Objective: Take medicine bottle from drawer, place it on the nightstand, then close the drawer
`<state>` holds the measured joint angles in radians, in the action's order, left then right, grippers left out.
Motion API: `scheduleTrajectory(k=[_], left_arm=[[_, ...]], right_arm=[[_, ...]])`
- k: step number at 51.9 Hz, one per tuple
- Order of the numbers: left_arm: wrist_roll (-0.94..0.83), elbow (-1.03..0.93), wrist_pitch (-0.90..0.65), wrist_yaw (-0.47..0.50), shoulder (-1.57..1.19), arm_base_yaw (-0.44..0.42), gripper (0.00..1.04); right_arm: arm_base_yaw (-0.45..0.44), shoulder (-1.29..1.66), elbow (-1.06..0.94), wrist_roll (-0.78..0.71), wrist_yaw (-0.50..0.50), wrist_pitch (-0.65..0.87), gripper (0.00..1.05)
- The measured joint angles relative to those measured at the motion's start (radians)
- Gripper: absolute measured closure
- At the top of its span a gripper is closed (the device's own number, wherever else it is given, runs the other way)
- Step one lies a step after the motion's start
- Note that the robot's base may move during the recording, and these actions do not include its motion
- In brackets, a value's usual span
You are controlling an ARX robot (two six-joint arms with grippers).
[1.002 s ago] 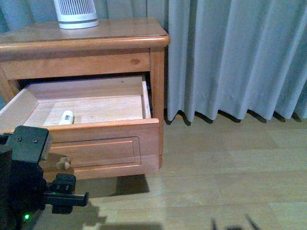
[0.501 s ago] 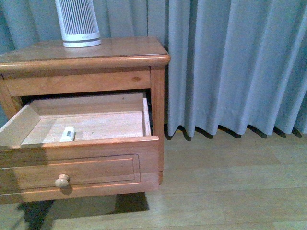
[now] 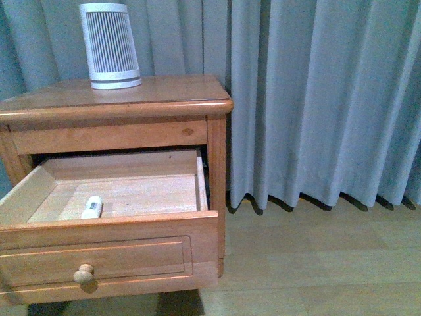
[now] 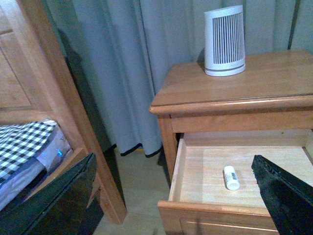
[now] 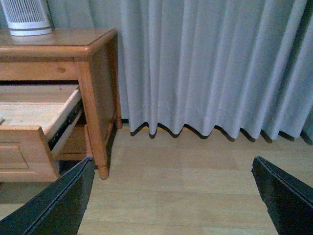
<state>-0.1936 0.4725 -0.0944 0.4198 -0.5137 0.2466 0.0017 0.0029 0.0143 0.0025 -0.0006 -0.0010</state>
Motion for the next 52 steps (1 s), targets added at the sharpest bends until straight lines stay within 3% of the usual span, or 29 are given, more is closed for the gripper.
scheduleTrajectory(k=[5, 8, 20, 27, 31, 34, 52], left_arm=[[0.099, -0.079, 0.143, -0.164, 0.164, -0.019, 0.26], [0.136, -0.171, 0.146, -0.221, 0.269, -0.035, 0.37], [0.180, -0.444, 0.077, -0.212, 0.464, -0.040, 0.76], [0.185, -0.463, 0.082, -0.277, 0.494, -0.087, 1.01], [0.188, -0.463, 0.091, -0.394, 0.505, -0.184, 1.02], [0.189, -0.463, 0.093, -0.402, 0.507, -0.230, 1.02], [0.189, -0.463, 0.093, -0.417, 0.507, -0.241, 1.02]], right_arm=[[0.000, 0.000, 0.000, 0.000, 0.000, 0.000, 0.07], [0.000, 0.000, 0.000, 0.000, 0.000, 0.000, 0.07], [0.000, 0.000, 0.000, 0.000, 0.000, 0.000, 0.07], [0.000, 0.000, 0.000, 0.000, 0.000, 0.000, 0.07], [0.000, 0.000, 0.000, 0.000, 0.000, 0.000, 0.07], [0.000, 0.000, 0.000, 0.000, 0.000, 0.000, 0.07], [0.000, 0.000, 0.000, 0.000, 0.000, 0.000, 0.07]])
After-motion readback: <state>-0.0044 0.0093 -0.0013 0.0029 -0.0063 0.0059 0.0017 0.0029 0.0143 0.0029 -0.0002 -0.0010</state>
